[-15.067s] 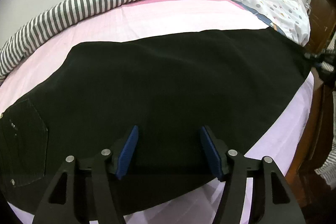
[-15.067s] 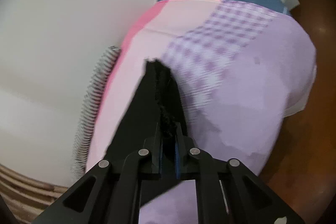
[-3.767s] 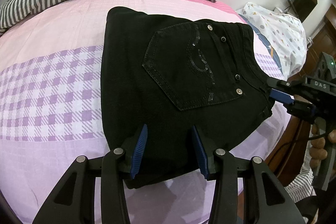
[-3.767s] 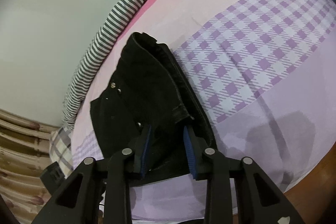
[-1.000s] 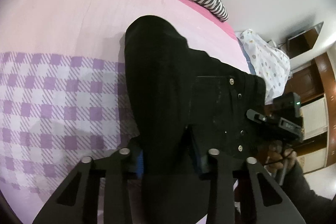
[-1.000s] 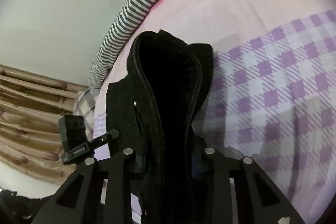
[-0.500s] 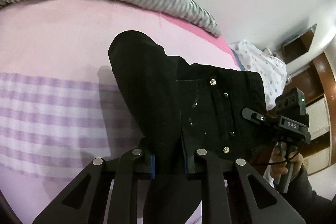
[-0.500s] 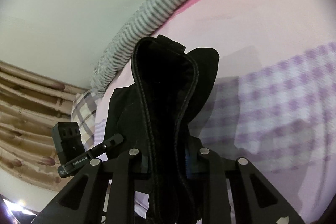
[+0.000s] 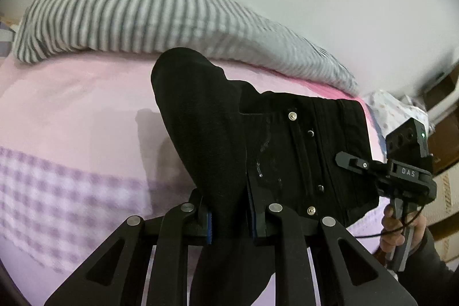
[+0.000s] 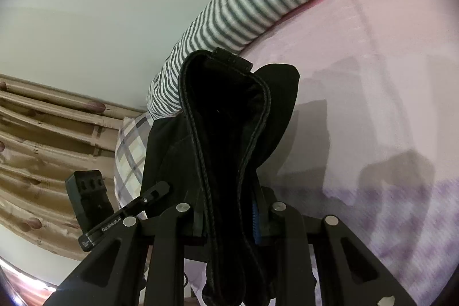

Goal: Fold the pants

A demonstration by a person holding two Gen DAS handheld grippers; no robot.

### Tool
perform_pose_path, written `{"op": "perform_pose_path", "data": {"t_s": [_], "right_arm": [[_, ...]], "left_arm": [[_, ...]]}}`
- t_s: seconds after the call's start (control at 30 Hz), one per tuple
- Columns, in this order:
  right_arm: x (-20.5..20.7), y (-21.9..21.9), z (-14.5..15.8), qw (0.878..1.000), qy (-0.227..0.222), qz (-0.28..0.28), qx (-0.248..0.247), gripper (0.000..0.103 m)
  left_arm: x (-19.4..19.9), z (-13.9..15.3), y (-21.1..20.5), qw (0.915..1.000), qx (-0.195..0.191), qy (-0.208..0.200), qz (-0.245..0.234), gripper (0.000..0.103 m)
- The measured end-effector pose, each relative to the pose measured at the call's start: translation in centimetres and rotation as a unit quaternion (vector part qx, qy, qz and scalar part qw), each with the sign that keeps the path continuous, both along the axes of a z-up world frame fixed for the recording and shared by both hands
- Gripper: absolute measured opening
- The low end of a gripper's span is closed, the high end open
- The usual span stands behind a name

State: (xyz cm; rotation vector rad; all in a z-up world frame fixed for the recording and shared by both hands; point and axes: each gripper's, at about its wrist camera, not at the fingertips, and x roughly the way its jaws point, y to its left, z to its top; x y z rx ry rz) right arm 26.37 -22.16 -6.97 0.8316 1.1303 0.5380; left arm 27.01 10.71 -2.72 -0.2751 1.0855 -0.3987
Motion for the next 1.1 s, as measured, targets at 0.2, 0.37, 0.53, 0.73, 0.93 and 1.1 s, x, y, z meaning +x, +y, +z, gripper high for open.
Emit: {"op": "perform_pose_path", "data": {"t_s": [0.2, 0.37, 0.53, 0.73, 0.93, 1.1], "right_arm": [[4.1, 4.3, -1.7, 1.000, 0.015, 0.013, 0.001, 0.022], [5.3, 6.2, -3.2, 0.999, 0.030, 0.012, -0.005, 0.021], [5.4, 5.5, -4.7, 0.998, 0.044, 0.001, -0.046, 0.033], [4.7, 6.1, -4.1, 0.993, 0.024, 0.005, -0.119, 0.044], [2.1, 7.5, -2.0, 0.985, -0.010, 0.021, -0.172, 0.051], [-0.7, 6.8, -2.1, 0.982, -0.014, 0.021, -0.189, 0.054]], "left_arm": [[3.3, -1.4, 4.2, 0.9995, 0.015, 0.011, 0.024, 0.018], [4.5, -3.6, 6.6, 0.9988, 0.012, 0.030, 0.038, 0.019], [5.0, -6.5, 7.8, 0.9968, 0.011, 0.058, 0.054, 0.032], [3.7, -6.6, 7.6, 0.9962, 0.030, 0.043, 0.069, 0.043], [0.8, -5.8, 6.5, 0.9934, 0.083, 0.024, 0.075, 0.044], [-2.4, -6.2, 6.5, 0.9914, 0.098, 0.023, 0.084, 0.044]]}}
